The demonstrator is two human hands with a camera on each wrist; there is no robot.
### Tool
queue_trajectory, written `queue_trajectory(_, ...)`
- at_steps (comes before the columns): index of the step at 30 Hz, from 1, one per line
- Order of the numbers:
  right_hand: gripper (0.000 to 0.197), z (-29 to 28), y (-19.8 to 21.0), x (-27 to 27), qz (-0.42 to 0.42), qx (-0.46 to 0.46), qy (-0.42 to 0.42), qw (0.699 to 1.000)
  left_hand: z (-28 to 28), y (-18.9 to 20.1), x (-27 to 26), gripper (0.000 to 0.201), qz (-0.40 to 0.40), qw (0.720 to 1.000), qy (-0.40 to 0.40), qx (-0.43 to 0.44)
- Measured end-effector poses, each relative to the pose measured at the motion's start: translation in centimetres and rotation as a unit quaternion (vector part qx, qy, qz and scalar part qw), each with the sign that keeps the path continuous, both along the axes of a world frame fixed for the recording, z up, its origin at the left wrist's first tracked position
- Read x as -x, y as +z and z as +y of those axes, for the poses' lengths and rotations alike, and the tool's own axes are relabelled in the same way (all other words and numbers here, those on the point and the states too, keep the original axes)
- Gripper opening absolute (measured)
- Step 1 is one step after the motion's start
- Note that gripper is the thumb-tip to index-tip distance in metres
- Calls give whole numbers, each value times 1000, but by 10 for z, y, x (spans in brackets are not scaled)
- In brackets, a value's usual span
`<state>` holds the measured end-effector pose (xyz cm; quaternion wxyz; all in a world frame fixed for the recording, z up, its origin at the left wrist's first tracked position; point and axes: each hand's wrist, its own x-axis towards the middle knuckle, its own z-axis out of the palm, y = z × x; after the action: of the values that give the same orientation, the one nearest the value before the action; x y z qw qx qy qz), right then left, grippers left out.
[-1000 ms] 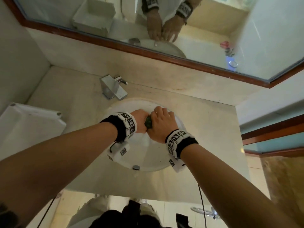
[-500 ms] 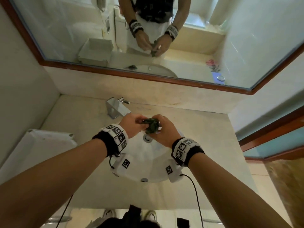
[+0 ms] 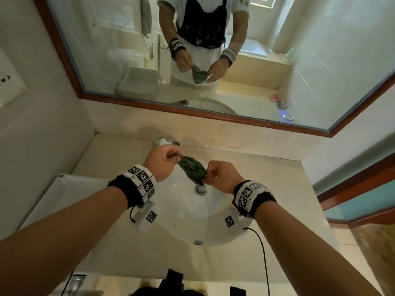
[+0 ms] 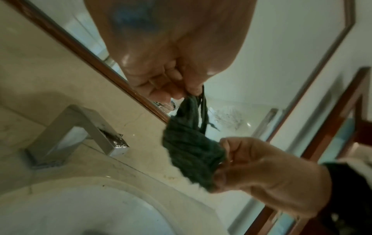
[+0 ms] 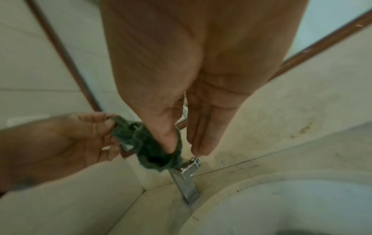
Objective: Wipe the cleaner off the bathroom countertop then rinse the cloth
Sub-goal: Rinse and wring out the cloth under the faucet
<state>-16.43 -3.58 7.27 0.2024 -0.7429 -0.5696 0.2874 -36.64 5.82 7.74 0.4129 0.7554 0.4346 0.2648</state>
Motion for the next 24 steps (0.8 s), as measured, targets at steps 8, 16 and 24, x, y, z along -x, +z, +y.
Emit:
queue_trajectory(8,61,28,31,56,78,-81,59,992,14,10,14,27,-46,997,-33,60)
queue_trajectory(16,10,51,41,73,-65,-44,83,993,27,21,40,31,-83,986,48,136)
queue_trajectory(24,22,60,27,45,-65,54,7,996,35,31,92,9,17,998,-8,56)
